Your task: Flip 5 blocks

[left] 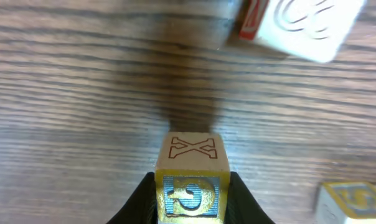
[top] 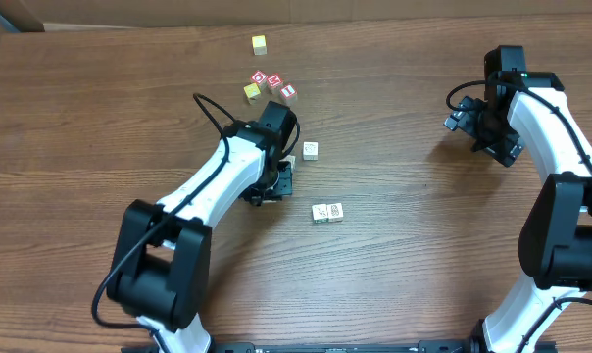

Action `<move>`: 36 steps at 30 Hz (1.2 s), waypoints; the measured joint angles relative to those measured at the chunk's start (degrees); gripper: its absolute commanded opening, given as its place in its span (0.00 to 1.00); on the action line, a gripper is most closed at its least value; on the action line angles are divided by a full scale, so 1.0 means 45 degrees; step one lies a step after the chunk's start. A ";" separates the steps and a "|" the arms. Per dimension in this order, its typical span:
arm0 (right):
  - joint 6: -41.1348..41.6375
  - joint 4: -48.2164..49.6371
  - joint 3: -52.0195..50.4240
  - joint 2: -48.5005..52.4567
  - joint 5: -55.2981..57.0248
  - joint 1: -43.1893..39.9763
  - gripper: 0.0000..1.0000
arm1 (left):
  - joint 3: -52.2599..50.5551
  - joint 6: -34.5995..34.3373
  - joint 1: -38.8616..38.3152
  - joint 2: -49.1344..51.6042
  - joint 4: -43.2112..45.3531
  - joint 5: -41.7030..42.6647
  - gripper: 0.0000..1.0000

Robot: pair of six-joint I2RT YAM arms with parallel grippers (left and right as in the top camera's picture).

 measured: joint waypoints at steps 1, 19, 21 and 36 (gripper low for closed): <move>0.0000 0.0000 0.0000 0.0000 -0.0005 0.0000 1.00 | 0.0029 0.0000 0.0000 -0.0233 -0.0136 0.0044 0.19; 0.0000 0.0000 0.0000 0.0000 -0.0005 0.0000 1.00 | -0.0437 -0.2365 -0.1957 -0.2613 -0.0903 0.0806 0.18; 0.0000 0.0005 0.0000 0.0000 -0.0005 0.0000 1.00 | -0.0777 -0.2788 -0.2166 -0.2594 -0.0510 0.0792 0.18; 0.0005 0.0000 0.0000 0.0000 0.0000 0.0000 1.00 | -0.2914 -0.4211 -0.2749 -0.2569 0.2186 0.0748 0.19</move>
